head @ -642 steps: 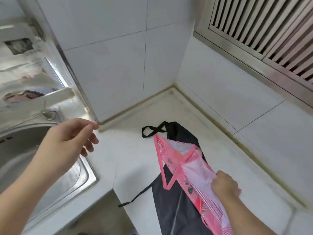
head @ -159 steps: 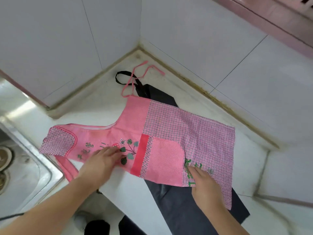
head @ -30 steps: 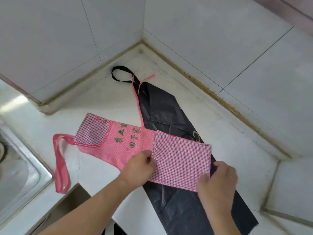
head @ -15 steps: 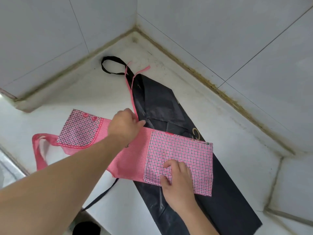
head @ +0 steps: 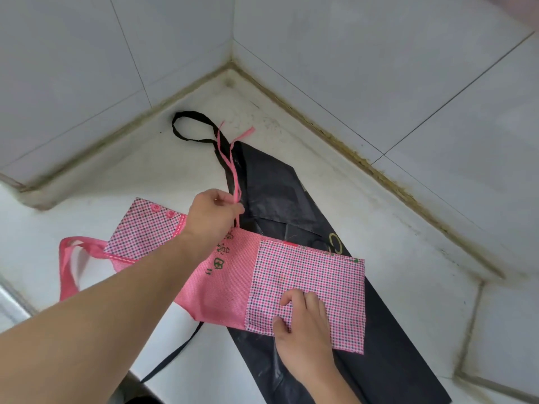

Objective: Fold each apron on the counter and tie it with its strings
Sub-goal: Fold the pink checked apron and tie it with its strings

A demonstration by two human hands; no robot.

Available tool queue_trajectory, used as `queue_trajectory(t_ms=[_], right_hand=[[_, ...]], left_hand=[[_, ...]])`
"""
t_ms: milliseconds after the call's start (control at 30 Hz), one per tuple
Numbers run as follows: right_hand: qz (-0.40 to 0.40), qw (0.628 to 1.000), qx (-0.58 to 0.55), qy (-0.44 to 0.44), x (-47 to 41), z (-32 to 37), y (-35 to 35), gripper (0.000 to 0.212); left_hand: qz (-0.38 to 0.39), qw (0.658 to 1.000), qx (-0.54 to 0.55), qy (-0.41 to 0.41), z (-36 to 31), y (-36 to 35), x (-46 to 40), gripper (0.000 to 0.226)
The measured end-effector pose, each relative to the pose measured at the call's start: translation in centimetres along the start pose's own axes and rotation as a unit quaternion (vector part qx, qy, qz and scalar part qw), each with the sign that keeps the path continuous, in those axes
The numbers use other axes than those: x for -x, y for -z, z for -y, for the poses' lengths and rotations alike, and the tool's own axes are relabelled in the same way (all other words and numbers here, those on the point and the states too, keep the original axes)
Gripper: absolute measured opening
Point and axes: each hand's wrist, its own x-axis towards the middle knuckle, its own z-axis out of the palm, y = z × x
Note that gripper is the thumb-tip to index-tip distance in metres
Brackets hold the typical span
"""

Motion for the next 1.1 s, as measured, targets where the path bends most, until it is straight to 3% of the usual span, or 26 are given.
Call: queue_trajectory(t_ms=[167, 333, 533, 667, 767, 1000, 1100], right_hand=[[0.004, 1.000, 0.005, -0.005, -0.1, 0.1, 0.0, 0.032], [-0.001, 1.000, 0.004, -0.003, 0.0, 0.1, -0.1, 0.033], [-0.003, 1.000, 0.001, -0.003, 0.0, 0.0, -0.2, 0.033], [-0.005, 1.000, 0.004, 0.002, 0.1, 0.1, -0.1, 0.032], [-0.009, 1.000, -0.001, 0.005, 0.1, 0.0, -0.1, 0.032], [-0.008, 1.000, -0.016, 0.013, 0.2, -0.2, 0.0, 0.030], [-0.008, 1.000, -0.022, 0.014, 0.2, -0.1, 0.0, 0.030]], left_hand=[[-0.054, 0.996, -0.045, -0.058, -1.2, 1.5, -0.8, 0.006], [-0.051, 0.994, -0.050, -0.079, -1.7, 3.0, -1.6, 0.020], [-0.056, 0.998, 0.003, -0.040, -2.4, 3.6, -2.2, 0.018], [-0.002, 0.989, -0.145, -0.022, -1.3, 2.7, -1.6, 0.034], [0.015, 0.967, -0.238, -0.083, 0.0, 1.2, -0.7, 0.027], [0.028, 0.948, -0.298, -0.104, 0.4, -1.4, -0.6, 0.011], [0.019, 0.943, -0.314, -0.112, 0.6, -1.7, -0.8, 0.017]])
